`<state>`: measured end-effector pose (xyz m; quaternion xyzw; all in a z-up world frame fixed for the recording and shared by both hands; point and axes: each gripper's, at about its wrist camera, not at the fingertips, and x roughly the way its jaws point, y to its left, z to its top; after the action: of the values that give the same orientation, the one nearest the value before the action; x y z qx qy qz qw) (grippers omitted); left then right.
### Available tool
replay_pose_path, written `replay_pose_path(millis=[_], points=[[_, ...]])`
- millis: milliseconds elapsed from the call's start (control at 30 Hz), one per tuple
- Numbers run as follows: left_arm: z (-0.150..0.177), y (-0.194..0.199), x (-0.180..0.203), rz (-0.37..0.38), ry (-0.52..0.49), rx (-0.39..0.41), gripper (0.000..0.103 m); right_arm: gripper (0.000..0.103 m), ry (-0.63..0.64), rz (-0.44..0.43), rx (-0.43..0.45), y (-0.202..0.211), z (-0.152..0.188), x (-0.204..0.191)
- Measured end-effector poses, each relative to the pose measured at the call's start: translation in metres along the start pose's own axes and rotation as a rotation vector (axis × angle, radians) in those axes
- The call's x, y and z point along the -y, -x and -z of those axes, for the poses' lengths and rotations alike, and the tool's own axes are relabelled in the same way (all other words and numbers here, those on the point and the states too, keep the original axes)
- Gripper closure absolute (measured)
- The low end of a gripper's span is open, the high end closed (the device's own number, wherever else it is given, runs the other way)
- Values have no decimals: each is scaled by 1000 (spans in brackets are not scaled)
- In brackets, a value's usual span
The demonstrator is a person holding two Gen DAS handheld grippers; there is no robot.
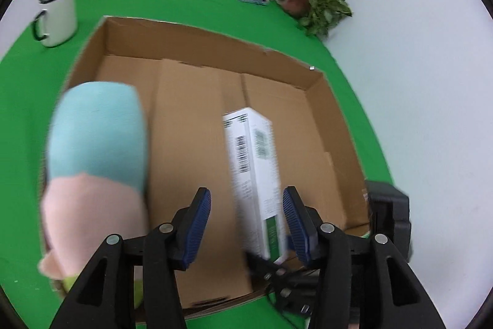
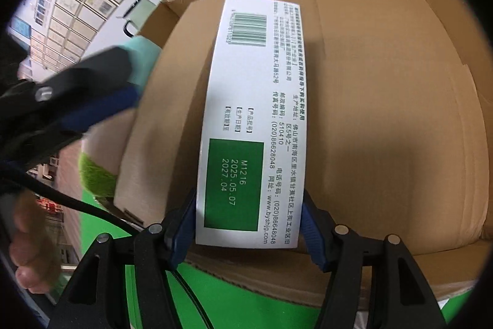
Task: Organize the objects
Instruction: 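Lower the boxed product beside the cardboard panel and open the right gripper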
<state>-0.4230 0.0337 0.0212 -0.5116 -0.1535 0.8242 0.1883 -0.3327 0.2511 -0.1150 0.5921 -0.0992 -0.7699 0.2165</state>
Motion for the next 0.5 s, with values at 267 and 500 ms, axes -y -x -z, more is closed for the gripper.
replay_pose_path(millis=[267,500], points=[[25,-7,-32,-39,43,-4,56,30,25,32,63,17,5,-12],[25,-26,-28,-25,48,-19,56,29,83,106,292,64,27,-17]])
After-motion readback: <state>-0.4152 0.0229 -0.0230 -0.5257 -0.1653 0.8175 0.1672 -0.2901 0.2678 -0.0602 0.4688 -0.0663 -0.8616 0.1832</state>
